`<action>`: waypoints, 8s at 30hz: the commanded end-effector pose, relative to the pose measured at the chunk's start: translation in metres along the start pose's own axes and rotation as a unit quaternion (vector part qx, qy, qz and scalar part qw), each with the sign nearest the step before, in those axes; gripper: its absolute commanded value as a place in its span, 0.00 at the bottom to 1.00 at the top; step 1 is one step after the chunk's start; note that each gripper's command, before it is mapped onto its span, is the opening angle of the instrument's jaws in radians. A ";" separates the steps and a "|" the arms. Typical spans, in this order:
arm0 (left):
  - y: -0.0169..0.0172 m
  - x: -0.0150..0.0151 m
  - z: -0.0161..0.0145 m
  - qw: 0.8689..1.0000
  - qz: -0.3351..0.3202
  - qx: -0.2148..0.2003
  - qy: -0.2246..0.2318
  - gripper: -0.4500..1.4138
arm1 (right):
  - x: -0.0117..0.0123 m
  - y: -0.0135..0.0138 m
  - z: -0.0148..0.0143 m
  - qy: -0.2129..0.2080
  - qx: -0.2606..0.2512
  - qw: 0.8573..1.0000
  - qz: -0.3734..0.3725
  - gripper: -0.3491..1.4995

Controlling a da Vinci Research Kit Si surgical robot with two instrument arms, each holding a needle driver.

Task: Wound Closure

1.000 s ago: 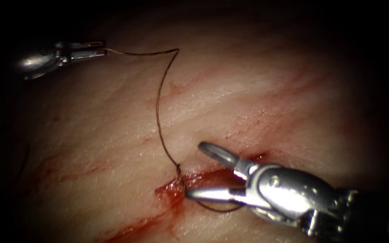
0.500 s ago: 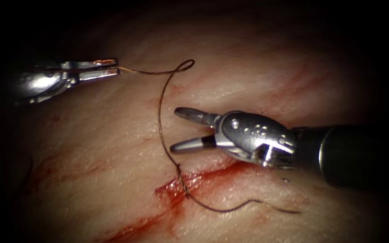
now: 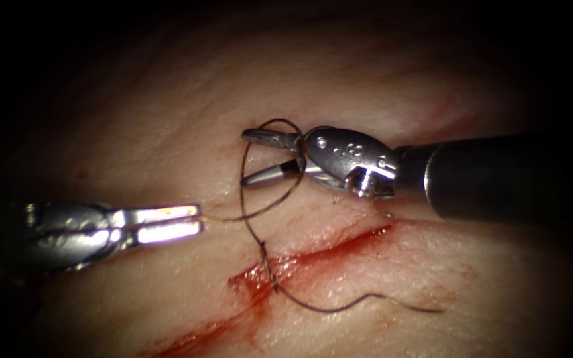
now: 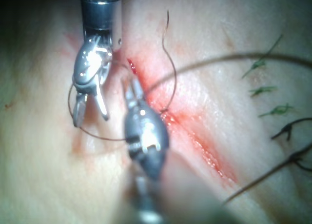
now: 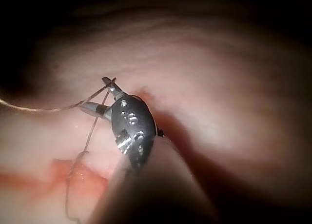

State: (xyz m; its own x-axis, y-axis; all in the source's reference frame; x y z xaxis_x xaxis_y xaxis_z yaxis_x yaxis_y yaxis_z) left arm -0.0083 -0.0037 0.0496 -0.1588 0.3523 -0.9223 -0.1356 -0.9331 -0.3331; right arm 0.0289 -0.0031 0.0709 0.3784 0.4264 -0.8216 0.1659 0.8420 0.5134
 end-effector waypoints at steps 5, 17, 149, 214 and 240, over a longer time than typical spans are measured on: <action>0.0020 -0.0029 0.0032 1.000 -0.003 -0.011 0.005 0.00 | -0.0001 0.0008 0.0011 0.019 0.026 0.999 -0.013 0.77; 0.0015 -0.0088 0.0072 0.999 0.004 -0.033 -0.026 0.00 | 0.0041 0.0004 -0.0009 0.055 0.102 0.993 -0.021 0.76; 0.0287 -0.0150 0.0030 0.991 -0.091 -0.096 -0.033 0.49 | -0.0027 0.0093 0.0014 0.038 0.085 0.994 -0.064 0.00; 0.0050 -0.0187 0.0060 0.936 -0.154 0.042 -0.314 0.50 | -0.0039 0.0085 0.0013 0.028 0.096 0.992 -0.071 0.00; 0.0079 -0.0159 0.0059 0.939 -0.140 0.054 -0.309 0.00 | -0.0038 0.0087 0.0013 0.023 0.095 0.993 -0.070 0.00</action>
State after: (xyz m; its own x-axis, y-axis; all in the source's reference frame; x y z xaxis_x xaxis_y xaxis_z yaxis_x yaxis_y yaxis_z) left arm -0.0125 -0.0161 0.0618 -0.6397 0.5783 -0.5063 -0.3461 -0.8049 -0.4821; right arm 0.0295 0.0024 0.0782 0.2992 0.3283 -0.8959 0.3823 0.8190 0.4278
